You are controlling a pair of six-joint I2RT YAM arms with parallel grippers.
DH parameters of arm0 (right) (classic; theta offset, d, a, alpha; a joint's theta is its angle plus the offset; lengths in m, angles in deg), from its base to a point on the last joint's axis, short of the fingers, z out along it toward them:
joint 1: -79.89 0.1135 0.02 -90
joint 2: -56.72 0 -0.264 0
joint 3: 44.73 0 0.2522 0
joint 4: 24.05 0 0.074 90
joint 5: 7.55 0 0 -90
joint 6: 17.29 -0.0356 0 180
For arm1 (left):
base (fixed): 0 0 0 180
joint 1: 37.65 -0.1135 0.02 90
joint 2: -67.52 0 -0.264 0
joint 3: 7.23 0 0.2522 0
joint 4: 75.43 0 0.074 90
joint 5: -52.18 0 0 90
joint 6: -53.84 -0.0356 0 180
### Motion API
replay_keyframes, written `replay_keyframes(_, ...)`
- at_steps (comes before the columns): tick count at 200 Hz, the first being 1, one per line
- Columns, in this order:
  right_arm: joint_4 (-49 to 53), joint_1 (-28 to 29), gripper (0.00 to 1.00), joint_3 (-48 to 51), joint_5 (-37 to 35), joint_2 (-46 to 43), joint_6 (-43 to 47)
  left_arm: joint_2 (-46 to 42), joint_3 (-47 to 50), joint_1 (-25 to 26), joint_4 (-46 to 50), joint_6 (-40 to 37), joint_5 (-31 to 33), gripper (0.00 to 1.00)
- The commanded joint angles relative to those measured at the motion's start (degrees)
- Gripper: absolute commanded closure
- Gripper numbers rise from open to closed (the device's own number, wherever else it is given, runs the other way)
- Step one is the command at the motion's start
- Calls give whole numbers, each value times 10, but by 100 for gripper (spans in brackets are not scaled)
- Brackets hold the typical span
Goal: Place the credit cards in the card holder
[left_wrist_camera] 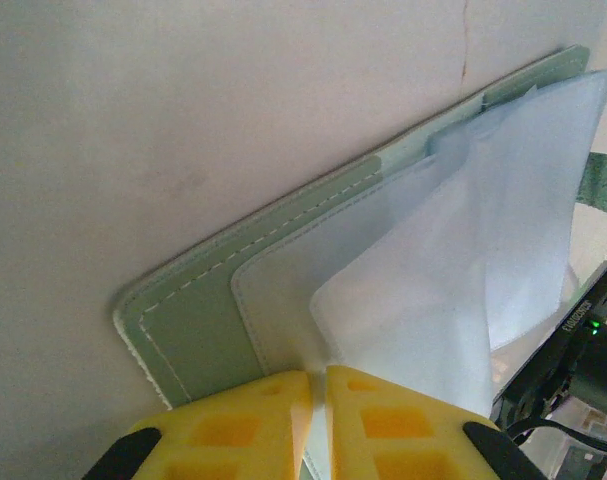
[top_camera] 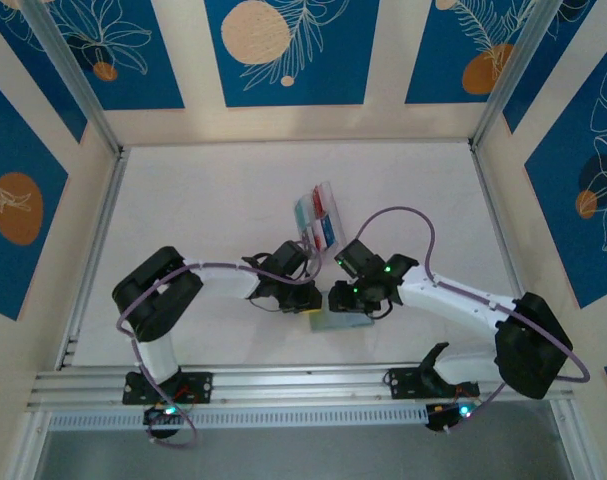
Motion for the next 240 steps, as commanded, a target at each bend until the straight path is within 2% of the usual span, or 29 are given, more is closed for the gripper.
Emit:
replay_keyframes(1, 1, 22, 55, -2, -11, 18, 29, 19, 23, 4, 41, -4, 31, 85)
replay_keyframes(44, 22, 69, 49, -33, -77, 80, 42, 16, 25, 4, 41, -4, 31, 85)
replay_keyframes(79, 18, 91, 47, -47, -96, 116, 43, 14, 26, 4, 44, -5, 32, 85)
replay_keyframes(173, 89, 136, 51, -90, -197, 174, 28, 13, 25, 4, 44, -4, 31, 85)
replay_keyframes(199, 93, 136, 58, -88, -207, 178, 28, 11, 25, 4, 45, -6, 31, 85)
replay_keyframes(240, 102, 137, 86, -90, -211, 170, 26, 3, 28, 4, 45, -9, 30, 84)
